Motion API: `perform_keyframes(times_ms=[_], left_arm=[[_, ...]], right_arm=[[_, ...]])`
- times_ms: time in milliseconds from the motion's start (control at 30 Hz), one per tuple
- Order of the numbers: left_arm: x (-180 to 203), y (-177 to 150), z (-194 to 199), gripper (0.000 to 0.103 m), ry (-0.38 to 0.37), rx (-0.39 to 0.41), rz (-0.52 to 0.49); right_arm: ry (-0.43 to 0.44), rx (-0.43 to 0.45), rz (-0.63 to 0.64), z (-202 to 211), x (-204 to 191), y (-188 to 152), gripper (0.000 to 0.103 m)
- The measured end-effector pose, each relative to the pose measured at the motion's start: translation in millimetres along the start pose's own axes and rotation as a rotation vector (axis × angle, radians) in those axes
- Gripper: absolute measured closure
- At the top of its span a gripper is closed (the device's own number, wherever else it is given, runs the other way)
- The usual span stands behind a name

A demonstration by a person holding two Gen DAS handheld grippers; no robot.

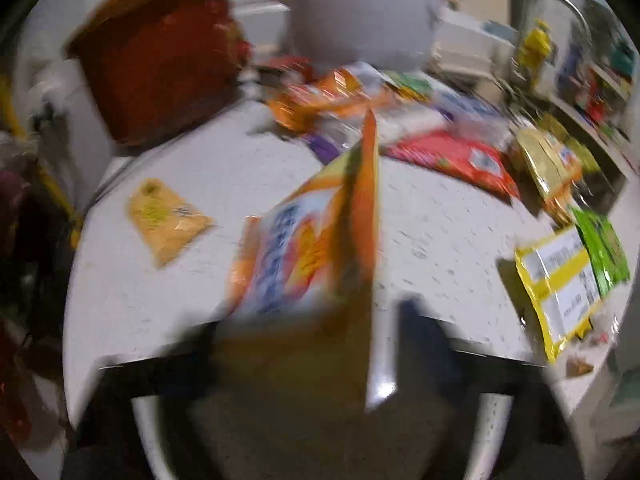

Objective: Collect trash
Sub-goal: 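Grasp the orange Enaak snack packet with the right tool, then grasp the yellow biscuit packet with the left tool while the right holds Enaak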

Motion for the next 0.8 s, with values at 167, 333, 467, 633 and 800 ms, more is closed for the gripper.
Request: perform_keyframes(times_ms=[167, 333, 467, 633, 800], left_arm=[[-21, 14, -6, 0.012, 0.053, 0.028, 0.016], [-39, 48, -17, 0.012, 0.126, 0.097, -0.042], [-46, 91, -70, 0.011, 0.191, 0.091, -0.12], [-74, 141, -147, 0.011, 0.351, -0.03, 0.105], [-94, 167, -182, 0.011, 0.531, -0.099, 0.342]], right_arm=[[0.133, -0.024, -0.103, 5, 11, -4, 0.087], [0.161, 0.05, -0.114, 40, 24, 0, 0.087], [0.175, 0.099, -0.151, 79, 48, 4, 0.087], [0.161, 0.128, -0.186, 107, 72, -3, 0.087], [0.163, 0.119, -0.187, 116, 83, -19, 0.087]])
Point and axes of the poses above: each gripper's, at about its wrist camera, not at the fingertips, and z roughly against the way its jaws point, x to its right, y to its top, the point moved 5 cm from there along -z, roughly the way its jaws point, and after that the axes turned 2 degrees about x, right-handed, at the moved point
